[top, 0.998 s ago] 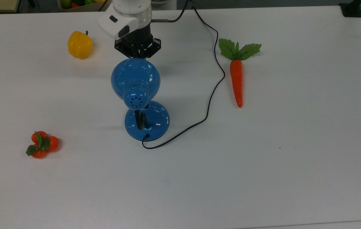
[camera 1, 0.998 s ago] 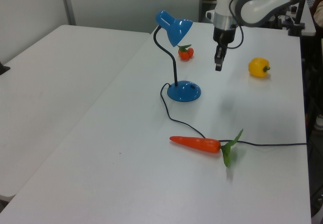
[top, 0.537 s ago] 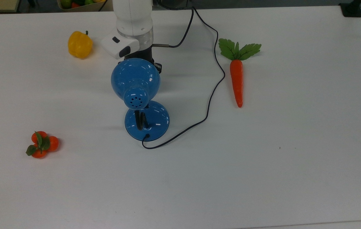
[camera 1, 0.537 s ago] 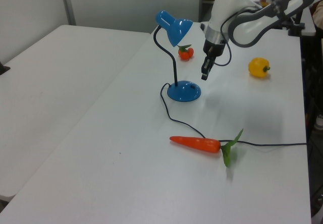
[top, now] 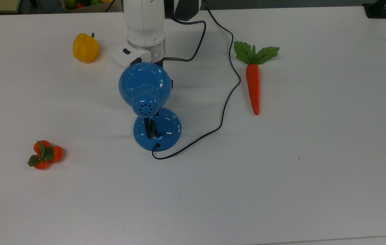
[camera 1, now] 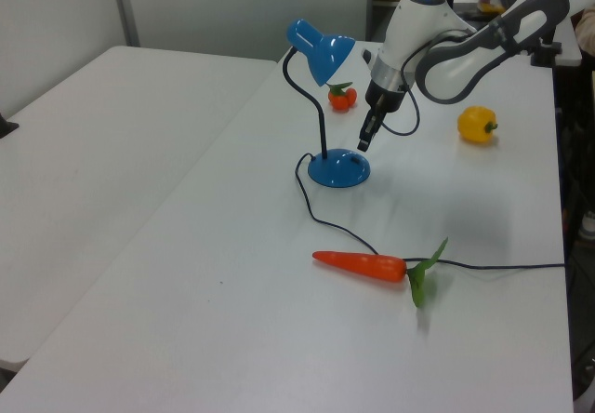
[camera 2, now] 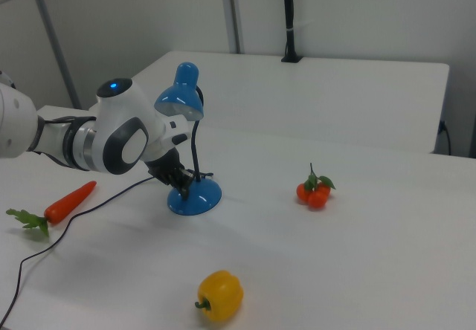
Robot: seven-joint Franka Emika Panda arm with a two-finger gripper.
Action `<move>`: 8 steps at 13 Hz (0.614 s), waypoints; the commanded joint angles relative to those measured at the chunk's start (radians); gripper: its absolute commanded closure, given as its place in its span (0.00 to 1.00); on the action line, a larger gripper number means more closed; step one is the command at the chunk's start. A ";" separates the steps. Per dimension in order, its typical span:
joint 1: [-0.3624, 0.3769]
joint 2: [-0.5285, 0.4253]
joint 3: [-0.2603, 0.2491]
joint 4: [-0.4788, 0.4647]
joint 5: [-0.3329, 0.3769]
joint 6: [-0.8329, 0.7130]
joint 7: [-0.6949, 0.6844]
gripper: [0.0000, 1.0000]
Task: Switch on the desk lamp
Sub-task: 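Press the switch on the lamp base with the gripper fingers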
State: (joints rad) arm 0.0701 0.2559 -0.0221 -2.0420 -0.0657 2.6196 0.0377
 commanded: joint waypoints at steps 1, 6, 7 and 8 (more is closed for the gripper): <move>0.013 0.023 -0.004 0.003 -0.045 0.049 0.031 1.00; 0.027 0.029 -0.004 0.005 -0.046 0.071 0.031 1.00; 0.030 0.029 -0.004 0.006 -0.046 0.071 0.033 1.00; 0.031 0.029 -0.004 0.006 -0.046 0.073 0.033 1.00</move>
State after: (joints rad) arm 0.0864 0.2788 -0.0204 -2.0396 -0.0918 2.6657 0.0384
